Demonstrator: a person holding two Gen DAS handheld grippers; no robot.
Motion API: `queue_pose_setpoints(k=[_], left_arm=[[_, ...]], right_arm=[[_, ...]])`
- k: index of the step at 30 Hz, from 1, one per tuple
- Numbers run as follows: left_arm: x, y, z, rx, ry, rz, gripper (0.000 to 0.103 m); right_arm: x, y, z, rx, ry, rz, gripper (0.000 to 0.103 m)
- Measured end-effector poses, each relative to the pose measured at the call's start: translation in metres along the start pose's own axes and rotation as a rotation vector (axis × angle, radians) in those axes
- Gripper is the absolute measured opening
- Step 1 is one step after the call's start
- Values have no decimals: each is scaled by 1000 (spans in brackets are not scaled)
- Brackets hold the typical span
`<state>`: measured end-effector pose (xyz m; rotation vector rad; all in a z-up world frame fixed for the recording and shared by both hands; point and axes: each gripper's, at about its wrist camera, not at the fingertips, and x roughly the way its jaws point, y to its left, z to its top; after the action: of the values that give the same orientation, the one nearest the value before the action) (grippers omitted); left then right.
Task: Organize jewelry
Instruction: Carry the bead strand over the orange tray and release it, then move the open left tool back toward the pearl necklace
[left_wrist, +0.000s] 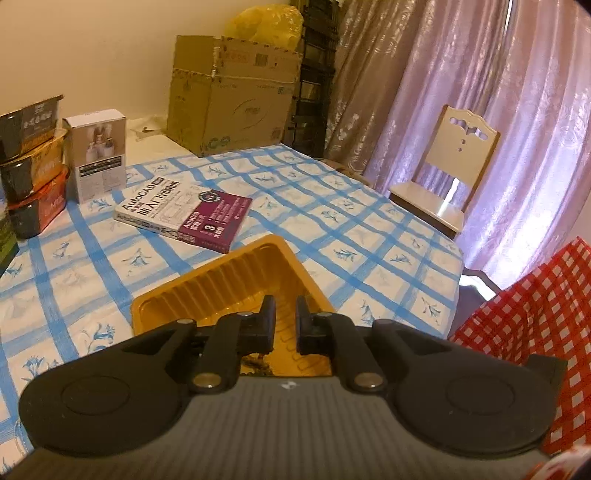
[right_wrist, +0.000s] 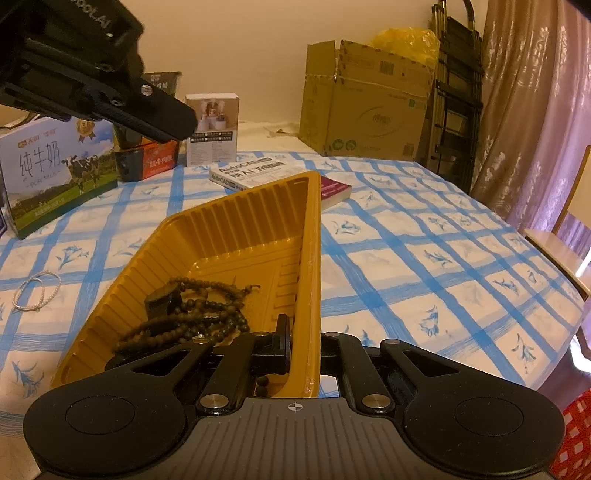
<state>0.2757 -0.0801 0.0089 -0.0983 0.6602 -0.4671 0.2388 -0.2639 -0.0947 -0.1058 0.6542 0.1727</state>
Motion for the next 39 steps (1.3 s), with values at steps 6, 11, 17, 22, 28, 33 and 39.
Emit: queue_pose_setpoints(k=[6, 11, 17, 22, 28, 33, 39], left_arm=[[-21, 18, 0, -32, -23, 53, 15], [-44, 42, -8, -68, -27, 135, 23], [-72, 78, -29, -110, -7, 270, 30], [-94, 110, -50, -169, 20, 375, 36], [-109, 139, -75, -221, 55, 471, 38], [-113, 151, -96, -250, 93, 513, 38], [-113, 159, -123, -283, 136, 530, 38]], right_arm=[[1, 0, 0, 1, 0, 1, 6], [0, 0, 0, 1, -1, 1, 6], [0, 0, 0, 0, -1, 0, 6], [1, 0, 0, 0, 0, -1, 6], [0, -2, 0, -2, 1, -3, 6], [0, -2, 0, -3, 1, -3, 6], [-1, -3, -1, -5, -1, -5, 6]])
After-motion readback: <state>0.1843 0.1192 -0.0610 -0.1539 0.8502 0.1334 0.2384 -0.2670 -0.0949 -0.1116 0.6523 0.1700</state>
